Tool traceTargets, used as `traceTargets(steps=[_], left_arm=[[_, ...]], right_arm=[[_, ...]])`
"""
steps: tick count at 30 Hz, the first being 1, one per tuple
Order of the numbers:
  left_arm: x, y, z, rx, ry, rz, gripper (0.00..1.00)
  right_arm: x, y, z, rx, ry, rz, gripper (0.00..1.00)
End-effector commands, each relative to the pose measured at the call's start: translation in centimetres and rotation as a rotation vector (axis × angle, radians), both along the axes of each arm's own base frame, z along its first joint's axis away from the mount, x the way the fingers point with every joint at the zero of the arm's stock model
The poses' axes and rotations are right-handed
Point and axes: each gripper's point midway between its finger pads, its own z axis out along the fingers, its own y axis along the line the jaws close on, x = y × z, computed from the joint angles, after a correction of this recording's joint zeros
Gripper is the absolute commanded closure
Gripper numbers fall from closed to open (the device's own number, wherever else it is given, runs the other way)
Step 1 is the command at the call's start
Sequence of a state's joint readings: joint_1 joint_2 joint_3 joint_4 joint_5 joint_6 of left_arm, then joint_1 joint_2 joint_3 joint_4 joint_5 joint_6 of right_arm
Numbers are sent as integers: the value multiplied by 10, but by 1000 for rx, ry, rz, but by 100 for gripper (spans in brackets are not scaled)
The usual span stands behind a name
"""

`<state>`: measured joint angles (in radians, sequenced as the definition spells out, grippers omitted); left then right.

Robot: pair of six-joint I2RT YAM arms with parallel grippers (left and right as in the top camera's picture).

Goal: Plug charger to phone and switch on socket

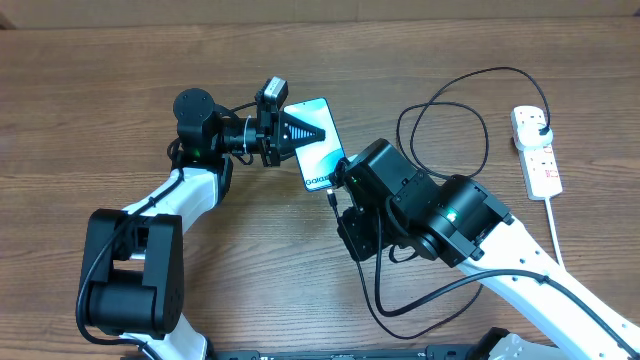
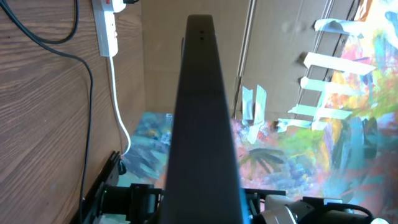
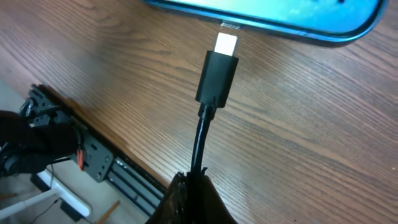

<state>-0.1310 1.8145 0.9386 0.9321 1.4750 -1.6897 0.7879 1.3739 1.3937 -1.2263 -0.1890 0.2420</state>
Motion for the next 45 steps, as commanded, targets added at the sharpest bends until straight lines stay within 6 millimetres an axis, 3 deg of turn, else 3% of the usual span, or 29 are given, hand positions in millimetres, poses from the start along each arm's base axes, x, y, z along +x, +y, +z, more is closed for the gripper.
traceTargets(steps=[1,7,17,32,45], left_arm=[[-4,-2,9,-7,-112,-40,96],[1,-2,9,-11,-198,-11,96],[12,-3,-8,18,-101,49,96],[2,-2,-7,8,-161,-8,96],[9,-3,-8,15,-186,35,96]], right_arm=[[4,-2,-2,-21,-25,0,96],[-3,-7,-5,-45,4,2,96],[-16,-2,-7,-59,-5,104,96],[1,-7,-19,-163,-62,30,96],[2,-7,-19,-155,-55,-10,96]])
